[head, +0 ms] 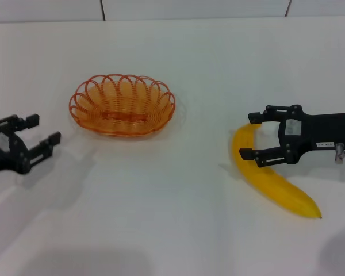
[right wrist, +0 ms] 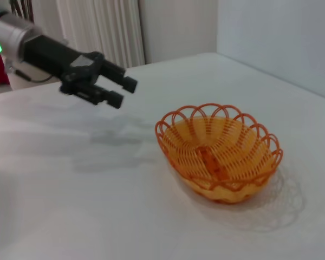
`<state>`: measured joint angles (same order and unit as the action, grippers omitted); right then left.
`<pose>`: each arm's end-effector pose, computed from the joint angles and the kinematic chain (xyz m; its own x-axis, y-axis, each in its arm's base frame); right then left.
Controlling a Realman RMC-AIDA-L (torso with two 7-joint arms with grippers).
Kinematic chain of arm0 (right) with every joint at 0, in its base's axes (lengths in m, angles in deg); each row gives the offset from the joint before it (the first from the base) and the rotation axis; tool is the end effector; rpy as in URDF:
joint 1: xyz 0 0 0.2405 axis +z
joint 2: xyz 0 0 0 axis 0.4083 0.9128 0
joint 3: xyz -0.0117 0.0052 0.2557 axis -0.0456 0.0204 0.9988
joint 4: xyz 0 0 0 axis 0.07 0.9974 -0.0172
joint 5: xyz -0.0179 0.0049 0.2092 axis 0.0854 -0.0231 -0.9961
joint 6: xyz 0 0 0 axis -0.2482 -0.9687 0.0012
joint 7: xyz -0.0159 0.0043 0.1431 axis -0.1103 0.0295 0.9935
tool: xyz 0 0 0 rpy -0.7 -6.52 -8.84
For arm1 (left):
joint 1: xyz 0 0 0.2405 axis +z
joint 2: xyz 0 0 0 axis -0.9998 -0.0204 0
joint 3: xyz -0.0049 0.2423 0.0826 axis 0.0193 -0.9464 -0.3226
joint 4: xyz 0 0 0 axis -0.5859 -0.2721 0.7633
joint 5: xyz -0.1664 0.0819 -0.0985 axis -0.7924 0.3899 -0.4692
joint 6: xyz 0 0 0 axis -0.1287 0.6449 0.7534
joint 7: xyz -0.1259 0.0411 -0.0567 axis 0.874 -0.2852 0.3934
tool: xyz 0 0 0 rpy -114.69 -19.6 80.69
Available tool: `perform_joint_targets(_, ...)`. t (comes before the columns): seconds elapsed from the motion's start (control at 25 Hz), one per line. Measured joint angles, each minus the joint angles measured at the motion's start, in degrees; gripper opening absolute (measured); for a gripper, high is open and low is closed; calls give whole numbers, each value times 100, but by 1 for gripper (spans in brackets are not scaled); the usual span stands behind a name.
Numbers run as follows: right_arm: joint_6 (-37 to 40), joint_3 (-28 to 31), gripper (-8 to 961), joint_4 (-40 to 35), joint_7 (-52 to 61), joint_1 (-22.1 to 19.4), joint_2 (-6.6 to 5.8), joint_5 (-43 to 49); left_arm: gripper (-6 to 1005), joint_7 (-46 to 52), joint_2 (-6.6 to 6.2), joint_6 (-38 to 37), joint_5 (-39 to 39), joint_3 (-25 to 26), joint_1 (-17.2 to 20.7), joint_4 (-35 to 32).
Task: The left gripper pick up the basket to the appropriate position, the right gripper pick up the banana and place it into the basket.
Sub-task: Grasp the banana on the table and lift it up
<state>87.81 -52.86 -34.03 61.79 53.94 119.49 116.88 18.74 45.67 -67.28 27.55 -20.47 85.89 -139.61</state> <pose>0.3021 0.3187 0.0121 0.9099 -0.2481 -0.3324 -0.3367 -0.9098 -0.2427 -0.3055 0.2950 0.0237 0.8938 0.2209 0.3902 0.4238 -0.7004 -0.5742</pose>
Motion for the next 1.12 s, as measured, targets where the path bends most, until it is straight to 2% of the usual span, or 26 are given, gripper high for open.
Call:
perform_joint_targets(0.04, 0, 1, 893, 2, 0, -4, 0, -30, 570, -760, -12, -401, -592, 60, 108, 333)
perform_joint_targets(0.16, 0, 7, 893, 3, -1, -12, 0, -129, 570, -1316, -26, -880, -1037, 331, 126, 775)
perform_joint_targets(0.36, 85, -33, 893, -150, 241, -12, 26, -314, 570, -1466, -62, -1818, -1019, 1339, -208, 1653)
perform_joint_targets(0.48, 201, -224, 893, -534, 643, -36, 80, -317, 570, -1471, -84, -2024, -793, 1728, -424, 1963)
perform_joint_targets(0.6, 316, -671, 892, -1118, 1174, -199, 124, -396, 570, -1457, -86, -2051, -572, 1864, -551, 2081)
perform_joint_targets(0.76, 273, -1676, 892, -2152, 2049, -705, 130, -818, 571, -1449, -82, -2041, -443, 1886, -659, 2142)
perform_joint_targets(0.96, -380, -3298, 891, -3728, 3402, -1498, 102, -931, 571, -1442, -82, -2023, -377, 1893, -677, 2159)
perform_joint_targets(1.12, -563, -3939, 888, -4341, 4139, -1699, 77, -579, 571, -1471, -82, -1977, -342, 1896, -692, 2210)
